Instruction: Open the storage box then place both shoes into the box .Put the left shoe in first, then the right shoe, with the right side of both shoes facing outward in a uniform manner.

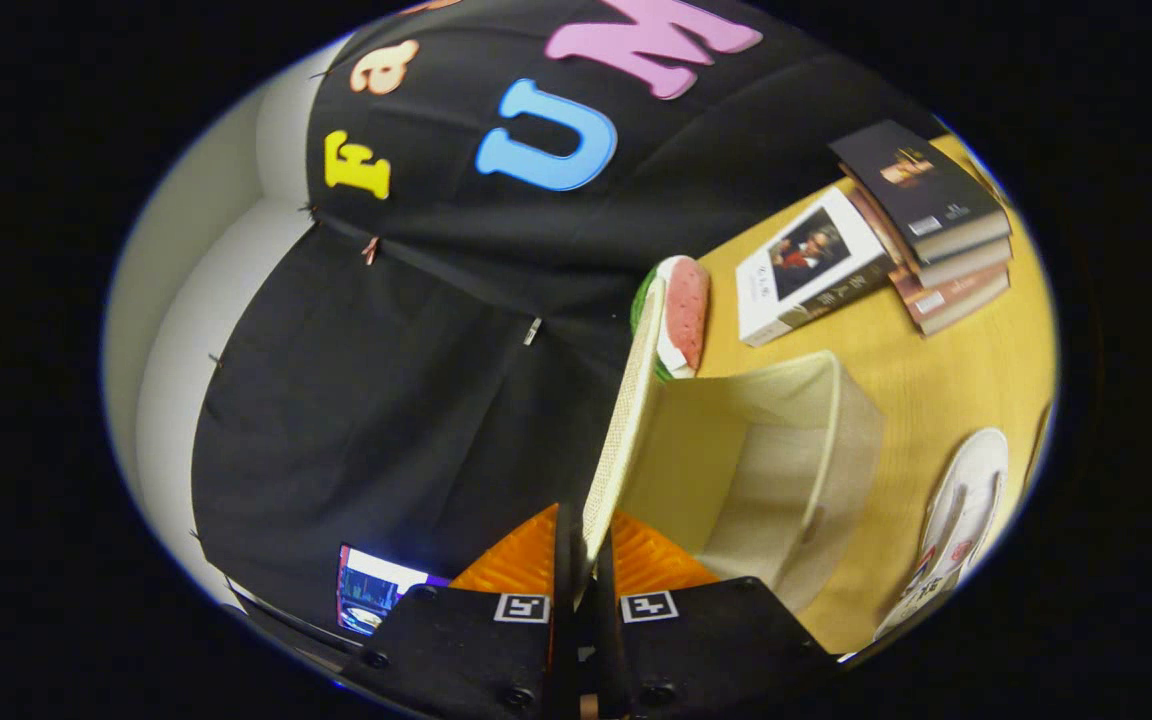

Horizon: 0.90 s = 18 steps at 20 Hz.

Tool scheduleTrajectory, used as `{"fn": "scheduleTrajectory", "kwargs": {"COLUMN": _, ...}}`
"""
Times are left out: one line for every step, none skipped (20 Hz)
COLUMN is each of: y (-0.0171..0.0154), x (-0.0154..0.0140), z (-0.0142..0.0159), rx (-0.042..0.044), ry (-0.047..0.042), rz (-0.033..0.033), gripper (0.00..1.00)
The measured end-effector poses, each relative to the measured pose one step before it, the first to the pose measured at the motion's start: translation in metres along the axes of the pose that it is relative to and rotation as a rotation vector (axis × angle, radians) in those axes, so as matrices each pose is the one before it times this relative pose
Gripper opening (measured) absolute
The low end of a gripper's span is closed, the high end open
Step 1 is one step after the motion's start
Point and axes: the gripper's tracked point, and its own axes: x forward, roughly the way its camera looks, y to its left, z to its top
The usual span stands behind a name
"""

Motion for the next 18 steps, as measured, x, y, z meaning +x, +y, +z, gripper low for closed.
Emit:
{"fn": "scheduleTrajectory", "kwargs": {"y": 0.01355, "x": 0.01113, "z": 0.00319, "rx": -0.03526, "ry": 0.0054, "rz": -0.00625, "gripper": 0.11}}
{"fn": "scheduleTrajectory", "kwargs": {"y": 0.0158, "x": 0.01037, "z": 0.00186, "rx": -0.02523, "ry": 0.00696, "rz": 0.00558, "gripper": 0.11}}
{"fn": "scheduleTrajectory", "kwargs": {"y": 0.01239, "x": 0.01278, "z": -0.00002, "rx": -0.01801, "ry": 0.00876, "rz": 0.00274, "gripper": 0.11}}
{"fn": "scheduleTrajectory", "kwargs": {"y": 0.0091, "x": 0.01194, "z": -0.00174, "rx": -0.01078, "ry": 0.01167, "rz": -0.00055, "gripper": 0.11}}
{"fn": "scheduleTrajectory", "kwargs": {"y": 0.00823, "x": 0.01189, "z": -0.00114, "rx": -0.01023, "ry": 0.01178, "rz": 0.00417, "gripper": 0.11}}
{"fn": "scheduleTrajectory", "kwargs": {"y": 0.00909, "x": 0.01235, "z": -0.00212, "rx": -0.01499, "ry": 0.00547, "rz": 0.00764, "gripper": 0.11}}
{"fn": "scheduleTrajectory", "kwargs": {"y": 0.00746, "x": 0.01149, "z": -0.00179, "rx": -0.02358, "ry": 0.00871, "rz": 0.00279, "gripper": 0.16}}
{"fn": "scheduleTrajectory", "kwargs": {"y": 0.00691, "x": 0.00852, "z": -0.0015, "rx": -0.02163, "ry": 0.00804, "rz": 0.0001, "gripper": 0.16}}
{"fn": "scheduleTrajectory", "kwargs": {"y": 0.00691, "x": 0.01008, "z": -0.00315, "rx": -0.02049, "ry": 0.00877, "rz": 0.01044, "gripper": 0.16}}
{"fn": "scheduleTrajectory", "kwargs": {"y": 0.00527, "x": 0.00604, "z": -0.00253, "rx": -0.02262, "ry": 0.01209, "rz": 0.00323, "gripper": 0.18}}
{"fn": "scheduleTrajectory", "kwargs": {"y": 0.00407, "x": 0.00528, "z": -0.00661, "rx": -0.01734, "ry": 0.01957, "rz": 0.0033, "gripper": 0.25}}
{"fn": "scheduleTrajectory", "kwargs": {"y": 0.00511, "x": 0.00447, "z": -0.00629, "rx": -0.01236, "ry": 0.01792, "rz": 0.00217, "gripper": 0.41}}
{"fn": "scheduleTrajectory", "kwargs": {"y": 0.00375, "x": 0.00387, "z": -0.00461, "rx": -0.00562, "ry": 0.01532, "rz": 0.00582, "gripper": 0.57}}
{"fn": "scheduleTrajectory", "kwargs": {"y": 0.00182, "x": 0.00106, "z": -0.00654, "rx": -0.0055, "ry": 0.01609, "rz": 0.00064, "gripper": 0.68}}
{"fn": "scheduleTrajectory", "kwargs": {"y": 0.00081, "x": -0.00164, "z": -0.00335, "rx": -0.01015, "ry": 0.0063, "rz": -0.00306, "gripper": 0.79}}
{"fn": "scheduleTrajectory", "kwargs": {"y": 0.0005, "x": -0.00366, "z": -0.00225, "rx": -0.01827, "ry": -0.00171, "rz": -0.00528, "gripper": 0.9}}
{"fn": "scheduleTrajectory", "kwargs": {"y": -0.00262, "x": -0.00628, "z": -0.00043, "rx": -0.01835, "ry": -0.00759, "rz": -0.008, "gripper": 0.9}}
{"fn": "scheduleTrajectory", "kwargs": {"y": -0.00364, "x": -0.00865, "z": 0.00268, "rx": -0.01498, "ry": -0.0152, "rz": -0.00922, "gripper": 0.89}}
